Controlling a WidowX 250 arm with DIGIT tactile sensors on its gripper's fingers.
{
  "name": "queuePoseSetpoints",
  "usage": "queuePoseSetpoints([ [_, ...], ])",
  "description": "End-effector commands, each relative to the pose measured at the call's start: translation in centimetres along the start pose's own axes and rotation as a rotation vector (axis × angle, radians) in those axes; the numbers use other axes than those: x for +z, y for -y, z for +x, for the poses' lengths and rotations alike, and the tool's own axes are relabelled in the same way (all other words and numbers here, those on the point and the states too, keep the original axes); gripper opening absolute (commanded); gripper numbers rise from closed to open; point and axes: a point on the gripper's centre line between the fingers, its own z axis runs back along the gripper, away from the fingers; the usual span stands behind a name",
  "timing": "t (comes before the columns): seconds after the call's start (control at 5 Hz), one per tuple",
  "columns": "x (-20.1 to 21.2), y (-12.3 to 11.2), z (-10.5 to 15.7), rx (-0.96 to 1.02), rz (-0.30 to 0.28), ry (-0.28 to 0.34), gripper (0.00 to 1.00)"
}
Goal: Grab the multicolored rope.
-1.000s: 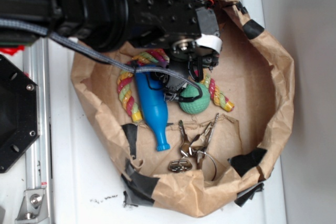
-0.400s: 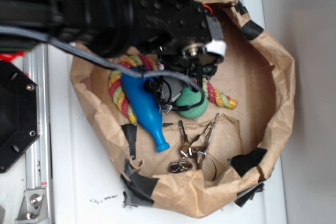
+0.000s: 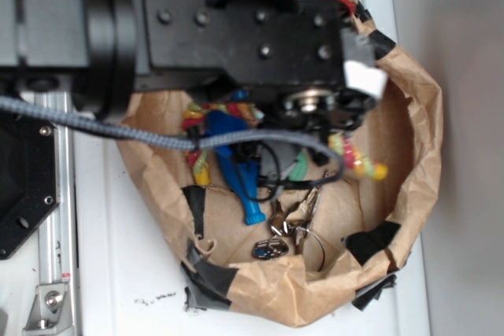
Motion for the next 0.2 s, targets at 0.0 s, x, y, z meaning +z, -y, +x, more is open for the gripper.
queuePoseSetpoints([
  [0.0, 2.48, -0.18, 0.92, 0.069, -0.042, 0.021, 0.00],
])
